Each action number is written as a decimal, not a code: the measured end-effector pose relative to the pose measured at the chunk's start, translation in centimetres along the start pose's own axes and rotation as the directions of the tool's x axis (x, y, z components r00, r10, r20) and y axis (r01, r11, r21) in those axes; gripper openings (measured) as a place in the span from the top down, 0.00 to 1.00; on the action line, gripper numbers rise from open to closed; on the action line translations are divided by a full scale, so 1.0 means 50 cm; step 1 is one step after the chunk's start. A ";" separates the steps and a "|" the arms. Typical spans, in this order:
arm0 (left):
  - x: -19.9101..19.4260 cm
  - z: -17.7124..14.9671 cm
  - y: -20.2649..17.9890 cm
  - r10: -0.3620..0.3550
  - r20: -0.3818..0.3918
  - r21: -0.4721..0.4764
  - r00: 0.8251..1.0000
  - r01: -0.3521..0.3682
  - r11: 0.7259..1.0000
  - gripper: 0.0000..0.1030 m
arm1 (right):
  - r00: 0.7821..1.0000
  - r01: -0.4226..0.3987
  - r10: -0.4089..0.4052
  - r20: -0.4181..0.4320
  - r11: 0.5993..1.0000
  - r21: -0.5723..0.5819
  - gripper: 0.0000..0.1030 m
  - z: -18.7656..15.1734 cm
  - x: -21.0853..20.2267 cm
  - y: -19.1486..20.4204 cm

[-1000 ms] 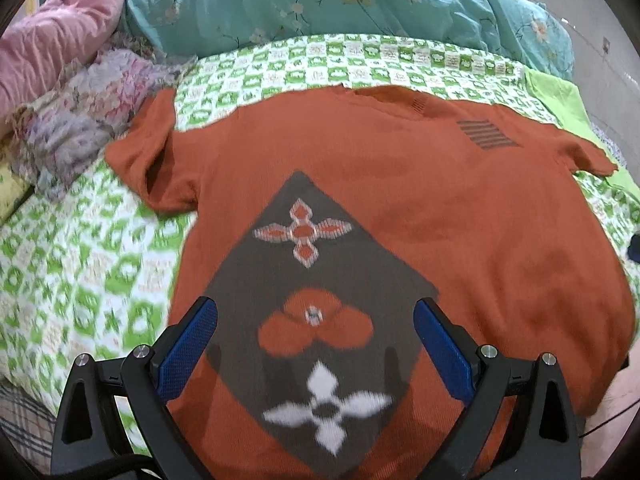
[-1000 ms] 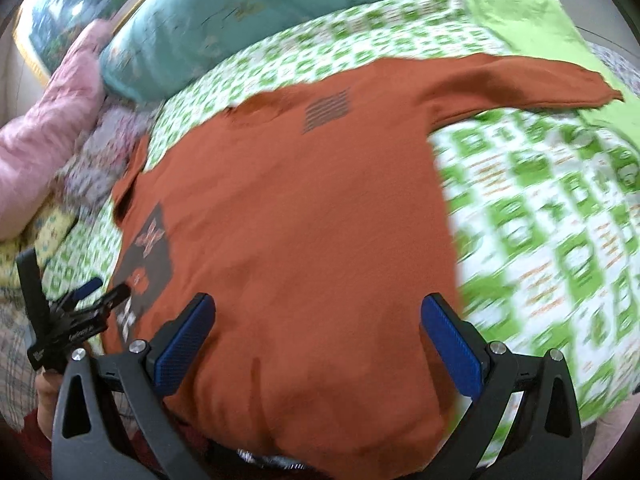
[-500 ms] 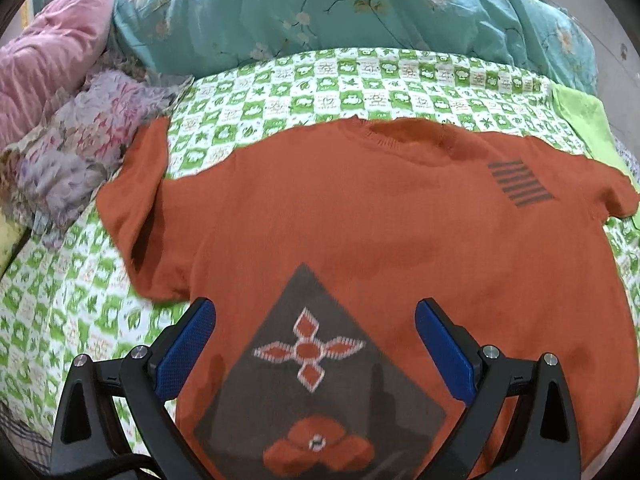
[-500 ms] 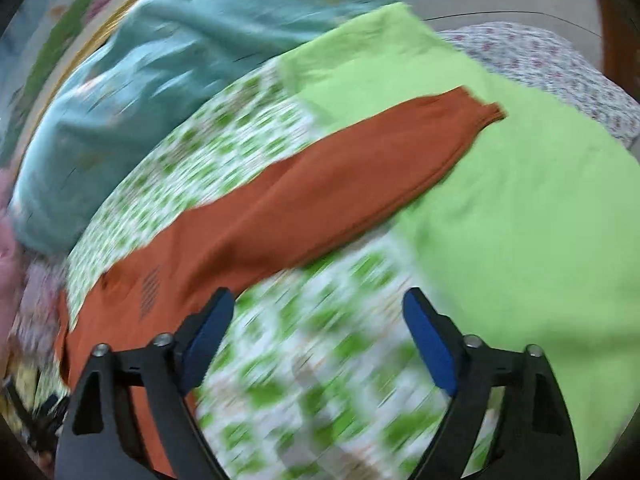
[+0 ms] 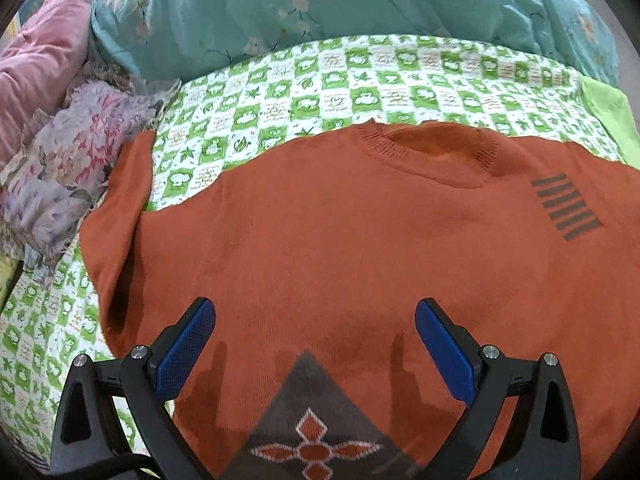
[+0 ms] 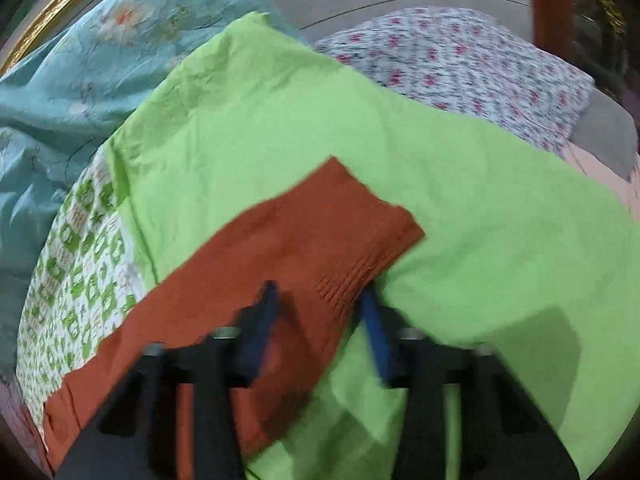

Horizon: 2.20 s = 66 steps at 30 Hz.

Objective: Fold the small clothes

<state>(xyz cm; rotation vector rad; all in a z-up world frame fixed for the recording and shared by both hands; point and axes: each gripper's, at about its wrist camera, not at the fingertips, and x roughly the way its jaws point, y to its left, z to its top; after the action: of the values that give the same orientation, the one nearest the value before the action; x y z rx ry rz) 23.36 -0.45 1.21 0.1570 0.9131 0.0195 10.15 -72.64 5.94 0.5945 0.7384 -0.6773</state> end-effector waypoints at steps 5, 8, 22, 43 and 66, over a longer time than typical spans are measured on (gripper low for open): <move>0.010 -0.001 0.010 -0.028 -0.006 -0.025 1.000 0.028 0.999 0.03 | 0.994 -0.101 0.103 0.019 0.988 -0.117 0.93 -0.032 -0.053 0.090; 0.004 -0.006 0.012 -0.046 -0.001 -0.030 0.999 0.046 0.999 0.03 | 0.977 -0.215 0.214 -0.025 0.960 -0.179 0.93 -0.082 -0.090 0.175; -0.041 -0.057 0.088 -0.139 0.028 -0.092 0.990 0.141 0.986 0.03 | 0.650 -0.749 0.597 -0.469 0.608 -0.263 0.93 -0.505 -0.166 0.691; 0.056 -0.033 0.115 -0.385 -0.040 -0.193 0.922 0.371 0.908 0.03 | 0.502 -0.828 0.555 -0.663 0.531 -0.182 0.67 -0.766 -0.137 0.867; 0.073 -0.002 0.158 -0.300 0.066 -0.141 0.952 0.306 0.942 0.91 | 0.933 -0.352 0.286 -0.218 0.854 -0.382 0.48 -0.542 -0.143 0.541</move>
<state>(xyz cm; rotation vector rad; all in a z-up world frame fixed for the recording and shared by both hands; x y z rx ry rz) 25.90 7.66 -0.59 -0.1237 0.8811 -0.2008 15.02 -34.23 1.78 0.3627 0.8731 -0.1507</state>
